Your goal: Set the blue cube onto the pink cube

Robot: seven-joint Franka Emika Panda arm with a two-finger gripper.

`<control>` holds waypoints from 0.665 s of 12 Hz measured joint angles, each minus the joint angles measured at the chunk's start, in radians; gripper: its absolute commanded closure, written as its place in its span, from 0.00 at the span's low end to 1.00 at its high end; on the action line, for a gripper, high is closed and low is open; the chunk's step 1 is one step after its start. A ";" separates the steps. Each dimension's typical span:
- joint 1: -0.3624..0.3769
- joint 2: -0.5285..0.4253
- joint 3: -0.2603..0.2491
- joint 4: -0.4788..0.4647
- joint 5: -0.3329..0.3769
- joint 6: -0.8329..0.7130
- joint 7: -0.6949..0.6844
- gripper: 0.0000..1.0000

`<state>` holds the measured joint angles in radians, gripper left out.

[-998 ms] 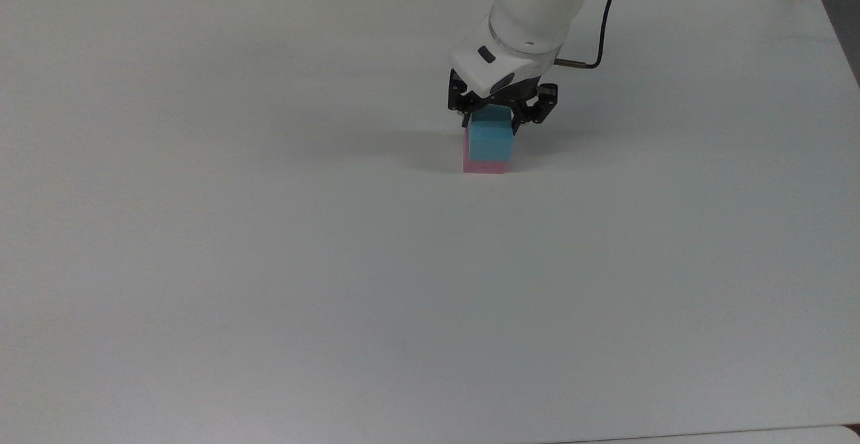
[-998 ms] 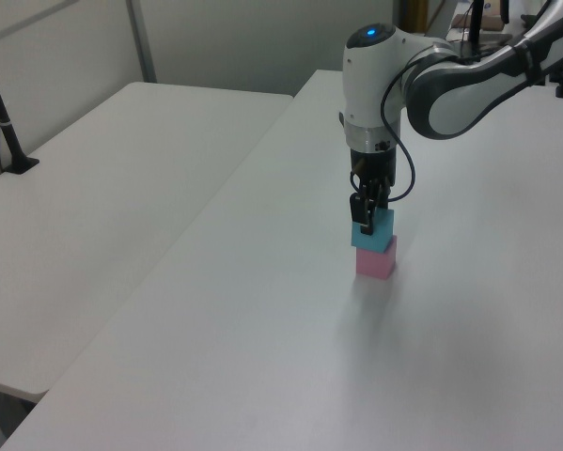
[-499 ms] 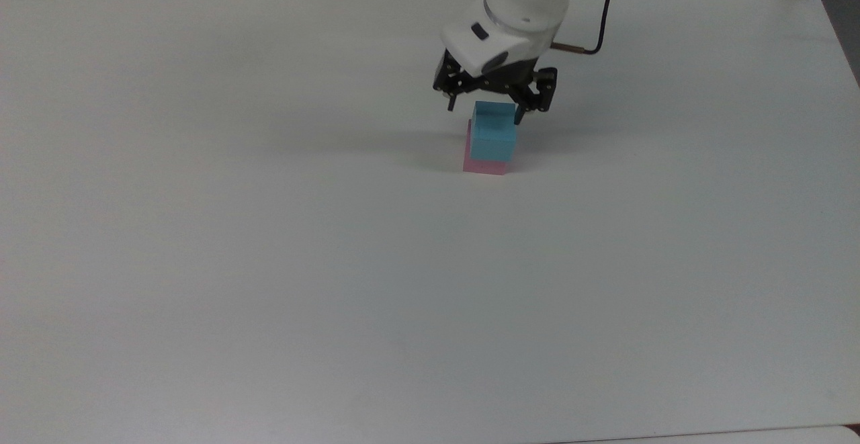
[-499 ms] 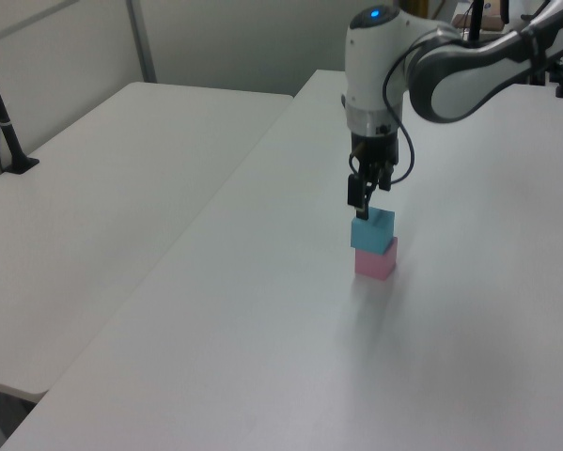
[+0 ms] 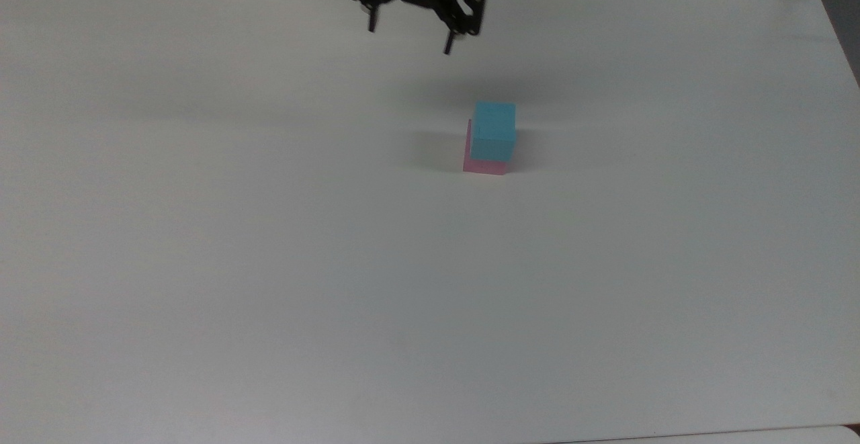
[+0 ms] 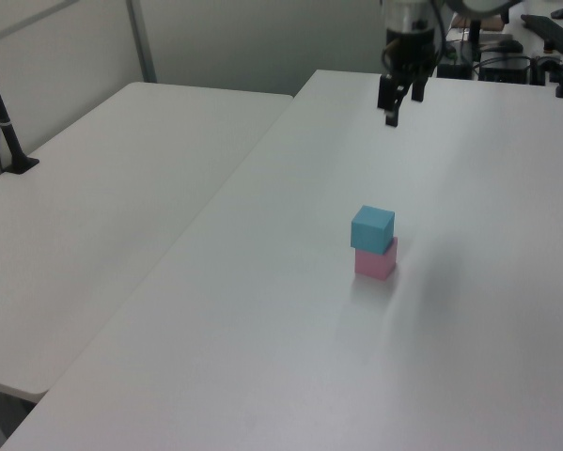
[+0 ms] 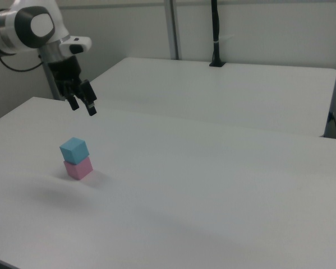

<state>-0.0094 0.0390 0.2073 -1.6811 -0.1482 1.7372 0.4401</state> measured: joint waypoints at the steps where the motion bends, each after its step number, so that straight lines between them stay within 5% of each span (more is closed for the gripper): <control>1: 0.000 -0.029 -0.056 0.000 0.035 -0.027 -0.080 0.00; 5: 0.000 -0.124 -0.238 0.001 0.090 -0.048 -0.349 0.00; 8: 0.000 -0.146 -0.286 0.001 0.092 -0.048 -0.436 0.00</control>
<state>-0.0091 -0.1075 -0.0787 -1.6806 -0.0561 1.6894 0.0037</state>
